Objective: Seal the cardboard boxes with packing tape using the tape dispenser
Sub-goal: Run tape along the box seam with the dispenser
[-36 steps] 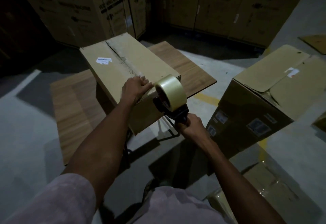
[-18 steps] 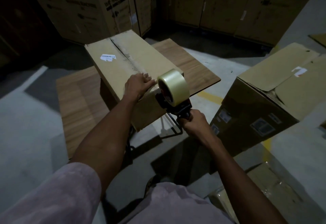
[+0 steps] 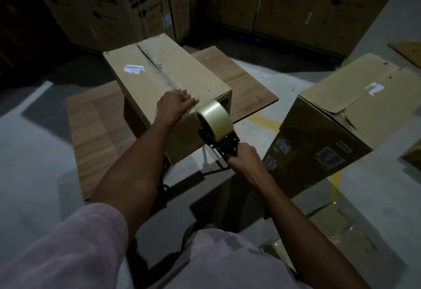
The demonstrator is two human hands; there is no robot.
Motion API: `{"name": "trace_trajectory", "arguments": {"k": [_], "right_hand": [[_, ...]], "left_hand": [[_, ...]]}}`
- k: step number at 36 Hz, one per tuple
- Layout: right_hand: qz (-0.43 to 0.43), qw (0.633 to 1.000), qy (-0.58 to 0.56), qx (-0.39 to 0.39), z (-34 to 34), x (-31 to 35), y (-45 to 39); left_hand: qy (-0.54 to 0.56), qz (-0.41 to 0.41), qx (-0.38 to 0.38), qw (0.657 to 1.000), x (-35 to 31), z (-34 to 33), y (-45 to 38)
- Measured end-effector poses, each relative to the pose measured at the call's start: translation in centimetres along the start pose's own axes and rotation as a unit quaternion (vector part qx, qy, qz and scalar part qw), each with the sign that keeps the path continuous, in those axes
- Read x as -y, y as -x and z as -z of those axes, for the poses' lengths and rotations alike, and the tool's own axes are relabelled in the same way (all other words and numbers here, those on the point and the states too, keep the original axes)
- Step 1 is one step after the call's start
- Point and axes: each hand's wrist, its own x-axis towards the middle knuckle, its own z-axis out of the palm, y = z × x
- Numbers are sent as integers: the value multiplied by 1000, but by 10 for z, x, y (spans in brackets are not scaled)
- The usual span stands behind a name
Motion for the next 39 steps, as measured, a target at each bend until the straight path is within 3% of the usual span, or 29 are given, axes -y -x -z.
{"name": "trace_trajectory", "arguments": {"k": [18,26,29,32,36,39], "right_hand": [[-20,1000,13,-18,-27,10,-16],[-33,999,-24,2,-26,22,-23],[-84,989,-111,39,-27,15,-28],[-148,982,-98,67,-37,-27,-15],[-273,952,-134,3,-77,-78,28],[-309,929,-193,-69,-76,-77,26]], "left_hand": [[-28,-27,18,999,0,-4,-1],[-158,-131,153,967,14,14,-11],[-157,-161,132,966,19,14,-11],[-158,-180,131,962,25,14,-16],[-147,-181,107,966,32,4,-20],[-143,-167,97,971,34,0,-18]]}}
